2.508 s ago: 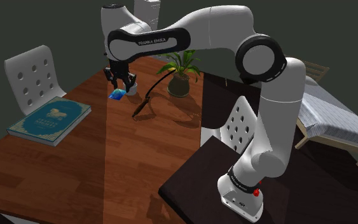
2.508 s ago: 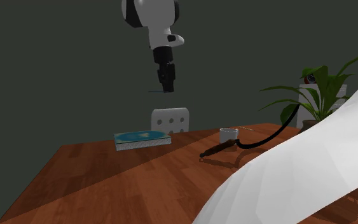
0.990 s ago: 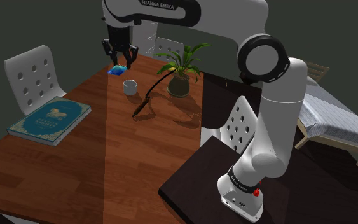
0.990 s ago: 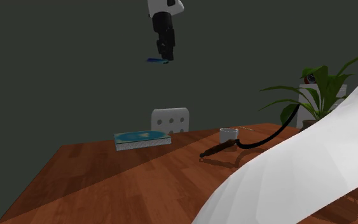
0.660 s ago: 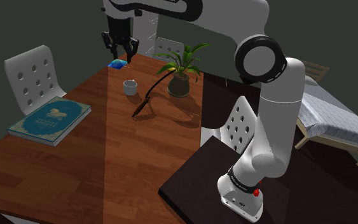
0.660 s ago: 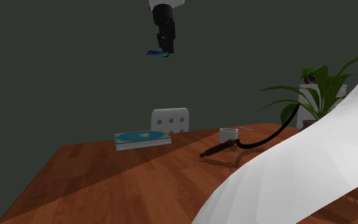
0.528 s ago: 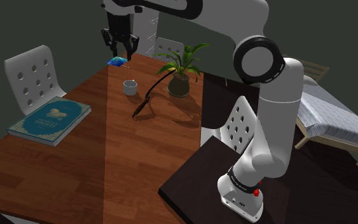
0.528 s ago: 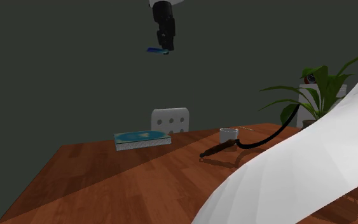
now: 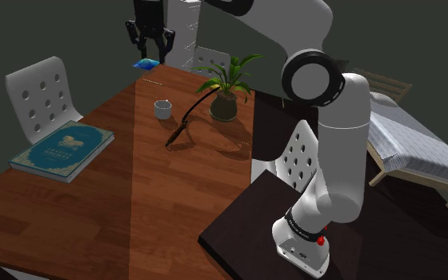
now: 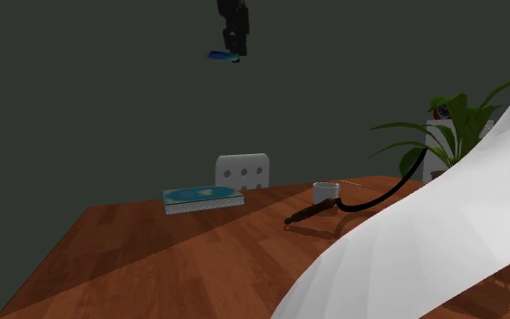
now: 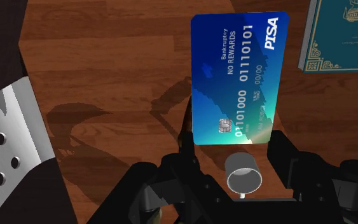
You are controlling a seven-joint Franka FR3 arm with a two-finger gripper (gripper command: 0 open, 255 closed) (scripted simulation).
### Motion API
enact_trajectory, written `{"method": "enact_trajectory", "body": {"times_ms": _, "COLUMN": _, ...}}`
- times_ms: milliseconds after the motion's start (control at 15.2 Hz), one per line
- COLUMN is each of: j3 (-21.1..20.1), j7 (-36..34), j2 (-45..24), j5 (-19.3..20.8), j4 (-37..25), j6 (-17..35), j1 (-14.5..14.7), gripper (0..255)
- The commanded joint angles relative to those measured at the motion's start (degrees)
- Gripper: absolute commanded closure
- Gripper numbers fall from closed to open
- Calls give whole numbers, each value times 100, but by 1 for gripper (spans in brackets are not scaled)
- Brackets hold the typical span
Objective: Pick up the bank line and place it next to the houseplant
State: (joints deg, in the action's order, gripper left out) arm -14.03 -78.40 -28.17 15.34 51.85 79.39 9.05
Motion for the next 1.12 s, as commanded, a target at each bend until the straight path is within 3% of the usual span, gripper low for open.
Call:
{"method": "enact_trajectory", "body": {"times_ms": 0, "j3": 22, "j7": 62, "j2": -226, "j5": 56, "j4": -559, "j6": -329, "j1": 82, "gripper": 255}}
{"method": "enact_trajectory", "body": {"times_ms": 198, "j3": 85, "j7": 176, "j2": -714, "j5": 173, "j4": -1640, "j6": -903, "j1": 278, "gripper": 255}}
{"method": "enact_trajectory", "body": {"times_ms": 330, "j3": 39, "j7": 296, "j2": -76, "j5": 24, "j4": -548, "j6": -431, "j1": -130, "gripper": 255}}
{"method": "enact_trajectory", "body": {"times_ms": 528, "j3": 78, "j7": 591, "j2": 464, "j5": -135, "j4": 318, "j6": -50, "j1": -568, "gripper": 255}}
{"method": "enact_trajectory", "body": {"times_ms": 1056, "j3": 348, "j7": 1538, "j2": 1235, "j5": -422, "j4": 1476, "j6": 507, "j1": -1462, "gripper": 255}}
